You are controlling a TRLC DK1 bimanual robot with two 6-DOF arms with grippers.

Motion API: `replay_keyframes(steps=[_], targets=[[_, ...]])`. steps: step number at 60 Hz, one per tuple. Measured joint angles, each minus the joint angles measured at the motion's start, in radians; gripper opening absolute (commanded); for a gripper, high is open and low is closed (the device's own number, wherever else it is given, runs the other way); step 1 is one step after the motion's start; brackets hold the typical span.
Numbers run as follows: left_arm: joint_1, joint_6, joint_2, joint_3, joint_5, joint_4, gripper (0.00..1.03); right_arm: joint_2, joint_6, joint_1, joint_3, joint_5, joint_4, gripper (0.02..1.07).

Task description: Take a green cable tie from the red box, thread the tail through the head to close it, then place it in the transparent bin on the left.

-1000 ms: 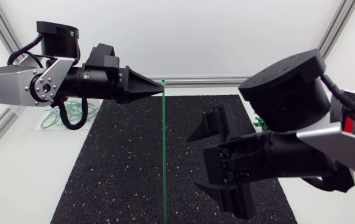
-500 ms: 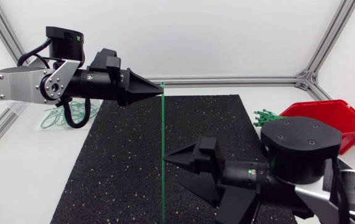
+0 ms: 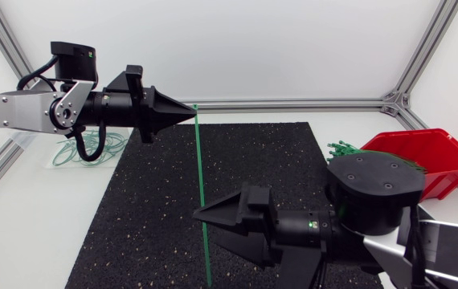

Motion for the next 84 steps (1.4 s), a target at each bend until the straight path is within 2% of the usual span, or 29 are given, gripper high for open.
replay_keyframes(steps=[8,24,31,34,39,44,61,68,81,84], targets=[[0.032,-0.138,0.000,-0.002,-0.001,0.137,0.04,0.024,-0.008,0.001,-0.024,-0.019,0.051,0.97],[0.052,-0.200,0.000,-0.002,-0.003,0.151,0.04,0.070,-0.007,0.001,-0.065,-0.055,0.136,0.84],[0.052,-0.202,0.000,-0.002,0.000,0.157,0.04,0.088,-0.007,0.001,-0.067,-0.059,0.182,0.83],[0.052,-0.202,0.002,-0.002,0.000,0.158,0.04,0.093,-0.007,0.001,-0.067,-0.060,0.187,0.76],[0.054,-0.202,0.006,-0.002,0.000,0.159,0.04,0.097,-0.007,0.000,-0.067,-0.066,0.188,0.72],[0.057,-0.202,0.014,-0.002,0.000,0.161,0.04,0.097,-0.007,-0.005,-0.067,-0.076,0.188,0.53],[0.059,-0.202,0.024,-0.008,0.001,0.162,0.04,0.104,-0.007,-0.045,-0.066,-0.102,0.189,0.52],[0.057,-0.202,0.025,-0.008,0.000,0.162,0.04,0.113,-0.007,-0.045,-0.065,-0.103,0.199,0.41],[0.057,-0.202,0.026,-0.008,0.001,0.162,0.04,0.113,-0.020,-0.045,-0.065,-0.117,0.203,0.13],[0.057,-0.201,0.026,-0.008,0.001,0.162,0.04,0.112,-0.023,-0.045,-0.065,-0.117,0.203,0.11]])
